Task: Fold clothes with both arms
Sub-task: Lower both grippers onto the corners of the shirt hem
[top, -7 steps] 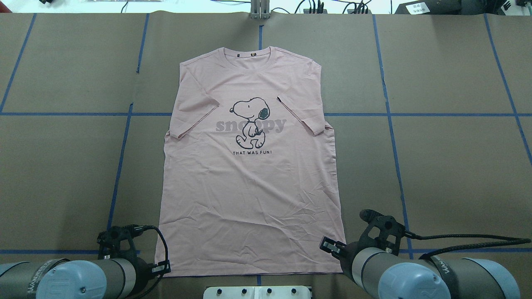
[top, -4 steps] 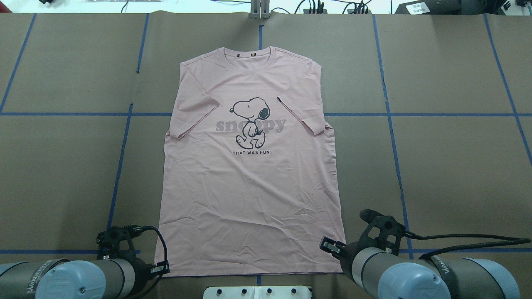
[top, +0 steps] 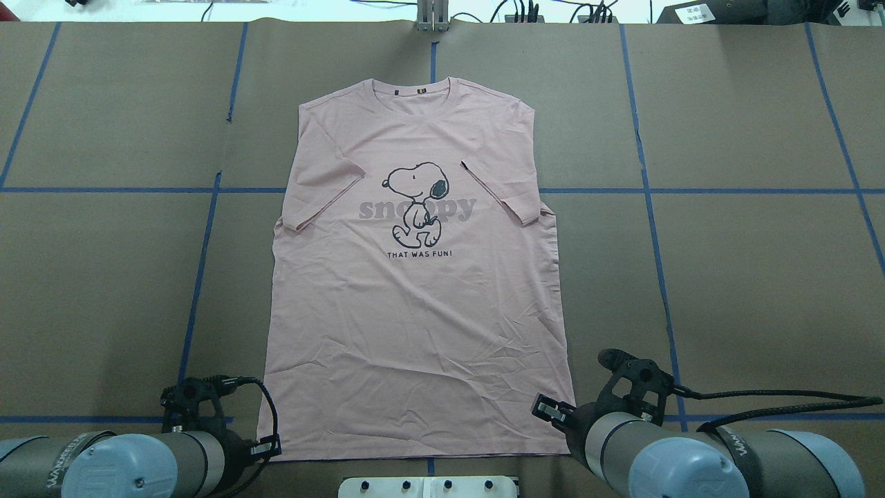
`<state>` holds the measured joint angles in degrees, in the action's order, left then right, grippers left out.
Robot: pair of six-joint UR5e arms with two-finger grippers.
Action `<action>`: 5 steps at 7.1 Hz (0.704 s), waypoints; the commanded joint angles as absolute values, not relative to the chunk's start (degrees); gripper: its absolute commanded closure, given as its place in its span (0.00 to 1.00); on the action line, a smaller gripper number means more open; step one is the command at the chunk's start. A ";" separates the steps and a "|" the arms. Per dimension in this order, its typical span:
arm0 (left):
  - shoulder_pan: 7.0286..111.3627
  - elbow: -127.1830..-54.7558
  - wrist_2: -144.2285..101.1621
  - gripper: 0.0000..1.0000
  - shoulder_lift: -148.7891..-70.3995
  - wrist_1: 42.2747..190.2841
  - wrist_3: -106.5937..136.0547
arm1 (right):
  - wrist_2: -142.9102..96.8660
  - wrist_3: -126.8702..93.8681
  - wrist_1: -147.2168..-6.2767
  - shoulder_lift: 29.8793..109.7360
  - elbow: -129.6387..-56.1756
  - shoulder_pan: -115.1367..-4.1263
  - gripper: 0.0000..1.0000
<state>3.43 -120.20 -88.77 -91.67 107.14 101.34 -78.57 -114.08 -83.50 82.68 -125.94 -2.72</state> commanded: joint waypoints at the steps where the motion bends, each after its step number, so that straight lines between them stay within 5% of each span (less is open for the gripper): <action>1: 3.34 -120.06 -88.77 0.95 -91.67 107.14 101.34 | -78.57 -114.00 -83.50 82.71 -125.86 -2.72 0.40; 5: 3.34 -120.41 -88.77 1.00 -91.58 107.14 101.34 | -78.31 -114.08 -83.32 82.44 -122.01 -1.85 0.45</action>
<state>3.34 -120.24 -88.77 -91.59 107.14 101.34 -78.37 -114.07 -83.40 82.55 -123.68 -2.23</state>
